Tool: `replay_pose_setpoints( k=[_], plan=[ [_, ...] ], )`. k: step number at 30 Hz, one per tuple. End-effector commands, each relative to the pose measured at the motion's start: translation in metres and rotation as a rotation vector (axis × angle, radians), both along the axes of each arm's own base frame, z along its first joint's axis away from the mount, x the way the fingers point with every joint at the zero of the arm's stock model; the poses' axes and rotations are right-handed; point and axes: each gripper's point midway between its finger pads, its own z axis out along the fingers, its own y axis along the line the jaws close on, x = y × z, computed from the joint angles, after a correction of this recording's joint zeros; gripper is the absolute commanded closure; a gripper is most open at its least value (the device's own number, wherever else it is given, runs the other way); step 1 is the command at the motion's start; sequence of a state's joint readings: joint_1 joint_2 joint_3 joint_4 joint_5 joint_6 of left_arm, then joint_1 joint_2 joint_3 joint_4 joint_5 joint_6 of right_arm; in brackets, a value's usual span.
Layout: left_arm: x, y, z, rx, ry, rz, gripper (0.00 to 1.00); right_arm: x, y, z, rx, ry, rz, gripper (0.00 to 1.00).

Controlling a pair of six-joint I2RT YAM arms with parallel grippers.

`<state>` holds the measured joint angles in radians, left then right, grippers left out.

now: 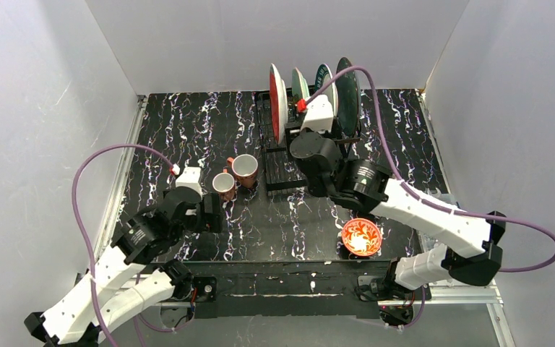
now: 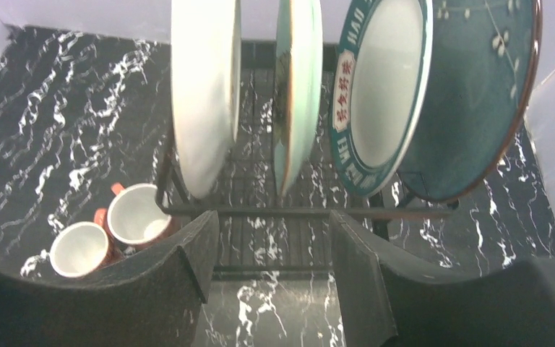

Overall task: Load the mixed dishes into the dish rack
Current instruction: Pick up the cup at the center of the board.

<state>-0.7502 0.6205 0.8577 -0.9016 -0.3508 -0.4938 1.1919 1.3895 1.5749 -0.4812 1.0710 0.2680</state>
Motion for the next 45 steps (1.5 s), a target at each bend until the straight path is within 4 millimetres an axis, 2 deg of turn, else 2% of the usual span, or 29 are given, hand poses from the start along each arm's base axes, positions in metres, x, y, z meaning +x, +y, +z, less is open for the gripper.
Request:
replay_pose_setpoints(
  k=[1, 7, 13, 17, 21, 25, 31, 39, 45],
  plan=[
    [0.009, 0.013, -0.004, 0.066, 0.019, 0.125, 0.02, -0.014, -0.017, -0.011, 0.026, 0.040, 0.022, 0.34],
    [0.020, 0.010, -0.017, 0.128, 0.099, 0.201, 0.02, -0.030, -0.025, -0.040, 0.049, 0.099, 0.094, 0.35],
    [0.038, 0.006, -0.023, 0.145, 0.144, 0.249, 0.03, -0.047, -0.019, -0.084, 0.049, 0.197, 0.189, 0.35],
    [0.057, 0.007, -0.024, 0.098, 0.181, 0.268, 0.10, -0.056, -0.017, -0.108, 0.055, 0.248, 0.231, 0.35],
    [0.075, 0.010, -0.019, 0.101, 0.204, 0.256, 0.18, -0.064, -0.015, -0.121, 0.081, 0.273, 0.271, 0.36],
    [0.091, 0.014, -0.011, 0.137, 0.213, 0.225, 0.21, -0.068, -0.017, -0.128, 0.093, 0.280, 0.290, 0.37],
    [0.111, 0.019, -0.010, 0.157, 0.246, 0.184, 0.32, -0.075, -0.017, -0.128, 0.123, 0.277, 0.331, 0.39],
    [0.131, 0.014, -0.033, 0.174, 0.343, 0.149, 0.45, -0.080, -0.023, -0.129, 0.124, 0.273, 0.358, 0.39],
    [0.148, 0.010, -0.045, 0.199, 0.366, 0.115, 0.47, -0.085, -0.026, -0.131, 0.129, 0.280, 0.380, 0.39]
  ],
)
